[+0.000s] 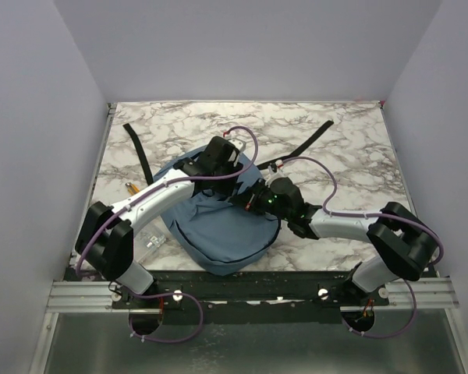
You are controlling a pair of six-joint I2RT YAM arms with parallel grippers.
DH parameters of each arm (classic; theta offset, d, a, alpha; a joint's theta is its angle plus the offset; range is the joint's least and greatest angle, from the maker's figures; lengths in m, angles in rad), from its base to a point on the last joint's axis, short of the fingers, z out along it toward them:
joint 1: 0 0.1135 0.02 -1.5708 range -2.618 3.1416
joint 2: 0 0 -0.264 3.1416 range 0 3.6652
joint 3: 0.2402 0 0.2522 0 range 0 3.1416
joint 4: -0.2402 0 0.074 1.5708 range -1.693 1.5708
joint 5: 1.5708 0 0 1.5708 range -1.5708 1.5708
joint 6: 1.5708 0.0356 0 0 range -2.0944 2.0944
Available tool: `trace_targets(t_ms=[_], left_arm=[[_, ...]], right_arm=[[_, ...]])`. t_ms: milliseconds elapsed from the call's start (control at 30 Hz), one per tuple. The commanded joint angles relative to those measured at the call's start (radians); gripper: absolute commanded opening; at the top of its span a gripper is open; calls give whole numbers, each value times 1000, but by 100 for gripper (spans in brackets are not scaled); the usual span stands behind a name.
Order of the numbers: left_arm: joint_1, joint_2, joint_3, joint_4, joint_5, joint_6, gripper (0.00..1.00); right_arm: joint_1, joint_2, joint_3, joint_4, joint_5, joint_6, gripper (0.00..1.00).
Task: Pack the student bag
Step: Unzip the student bag at the center of the board.
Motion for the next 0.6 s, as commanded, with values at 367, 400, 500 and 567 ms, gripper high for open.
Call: trace_targets(t_ms=[367, 400, 500, 567], left_arm=[[19, -123, 85, -75, -245, 150, 0], [18, -135, 81, -73, -221, 150, 0], [18, -165, 57, -52, -143, 156, 0], [18, -163, 42, -39, -124, 157, 0]], right_arm=[[3, -125, 17, -365, 225, -149, 7], [3, -129, 16, -364, 217, -162, 8], [3, -127, 39, -381, 189, -192, 12], [3, -118, 86, -444, 186, -225, 15]])
